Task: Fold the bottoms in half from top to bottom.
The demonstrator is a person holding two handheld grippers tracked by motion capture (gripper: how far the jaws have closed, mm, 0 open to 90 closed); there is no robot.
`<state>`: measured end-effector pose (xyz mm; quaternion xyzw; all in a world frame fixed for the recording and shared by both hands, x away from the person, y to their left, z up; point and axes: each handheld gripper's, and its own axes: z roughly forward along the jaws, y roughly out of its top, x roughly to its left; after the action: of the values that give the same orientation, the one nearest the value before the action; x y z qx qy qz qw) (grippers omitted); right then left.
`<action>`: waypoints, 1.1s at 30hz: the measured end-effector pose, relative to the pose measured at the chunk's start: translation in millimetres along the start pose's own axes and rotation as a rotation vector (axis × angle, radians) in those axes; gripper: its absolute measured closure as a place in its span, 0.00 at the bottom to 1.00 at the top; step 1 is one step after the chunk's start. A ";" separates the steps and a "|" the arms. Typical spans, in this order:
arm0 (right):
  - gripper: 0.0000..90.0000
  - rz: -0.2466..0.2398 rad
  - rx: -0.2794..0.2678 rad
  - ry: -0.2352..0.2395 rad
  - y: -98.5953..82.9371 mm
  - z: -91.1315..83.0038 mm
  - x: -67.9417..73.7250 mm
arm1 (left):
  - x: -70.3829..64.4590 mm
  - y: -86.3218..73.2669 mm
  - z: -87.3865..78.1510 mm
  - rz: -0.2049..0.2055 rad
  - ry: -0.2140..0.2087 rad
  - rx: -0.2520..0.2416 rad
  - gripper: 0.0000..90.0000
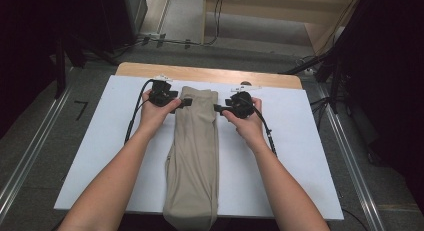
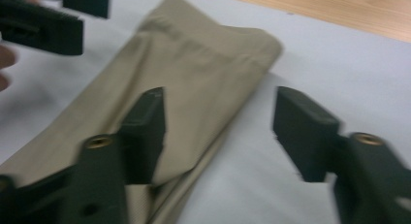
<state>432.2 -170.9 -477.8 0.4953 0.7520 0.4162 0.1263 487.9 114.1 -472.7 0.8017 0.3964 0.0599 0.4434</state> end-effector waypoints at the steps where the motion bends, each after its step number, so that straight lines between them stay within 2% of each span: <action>1: 0.54 0.020 0.008 -0.016 2.3 3.5 -1.8 | 1.6 0.0 3.9 -0.001 0.018 0.004 0.27; 3: 0.58 0.042 0.025 -0.023 7.2 12.0 -6.2 | 6.0 0.5 11.9 -0.020 0.033 0.030 0.33; 5: 0.60 0.059 0.046 -0.029 11.6 20.7 -10.1 | 9.4 -0.1 19.5 -0.031 0.082 0.061 0.36; 7: 0.61 0.090 0.059 -0.031 14.7 29.7 -13.9 | 14.4 -2.9 26.0 -0.080 0.103 0.077 0.42; 8: 0.61 0.112 0.064 -0.029 15.9 34.3 -15.5 | 16.4 -4.5 28.4 -0.089 0.118 0.085 0.44; 10: 0.61 0.139 0.076 -0.036 18.4 42.8 -17.6 | 19.6 -6.9 31.0 -0.096 0.122 0.085 0.51; 12: 0.64 0.137 0.083 -0.042 21.6 49.8 -18.5 | 21.6 -6.0 30.8 -0.100 0.143 0.085 0.61; 14: 0.75 0.123 0.079 -0.062 26.4 53.5 -17.6 | 24.6 -4.8 30.0 -0.109 0.129 0.106 0.71; 15: 0.81 0.129 0.071 -0.056 29.4 55.0 -17.3 | 25.9 -3.9 29.6 -0.120 0.130 0.113 0.79; 16: 0.86 0.128 0.074 -0.049 32.3 57.0 -16.4 | 27.5 -3.1 29.1 -0.134 0.126 0.120 0.83; 18: 0.93 0.082 0.093 -0.056 37.8 61.0 -13.1 | 30.4 -2.4 28.6 -0.152 0.114 0.127 0.88; 20: 0.94 0.025 0.083 -0.038 42.3 63.0 -9.3 | 32.9 -1.9 28.1 -0.154 0.105 0.131 0.88; 22: 0.95 -0.025 0.070 -0.064 46.1 64.7 -7.1 | 34.4 -1.8 28.0 -0.164 0.097 0.124 0.84; 25: 0.96 -0.059 0.049 -0.084 49.7 67.7 -9.9 | 34.6 -1.1 29.1 -0.198 0.085 0.108 0.75; 27: 0.96 -0.054 0.061 -0.093 49.7 71.9 -14.1 | 33.0 0.4 30.8 -0.192 0.088 0.105 0.67; 29: 0.96 -0.038 0.091 -0.114 46.8 77.1 -19.7 | 30.3 2.0 33.5 -0.165 0.106 0.100 0.61; 31: 0.95 0.000 0.149 -0.147 42.4 82.3 -25.4 | 29.8 2.5 35.7 -0.146 0.114 0.097 0.61; 32: 0.94 0.025 0.146 -0.133 40.5 82.5 -28.5 | 30.5 3.0 36.0 -0.139 0.120 0.102 0.64; 33: 0.93 0.063 0.144 -0.096 39.6 81.7 -32.0 | 31.0 3.2 35.9 -0.137 0.123 0.106 0.69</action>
<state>522.0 -150.7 -505.9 0.5459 0.7570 0.3407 0.1133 526.9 110.7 -499.7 0.7897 0.4795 0.0576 0.3784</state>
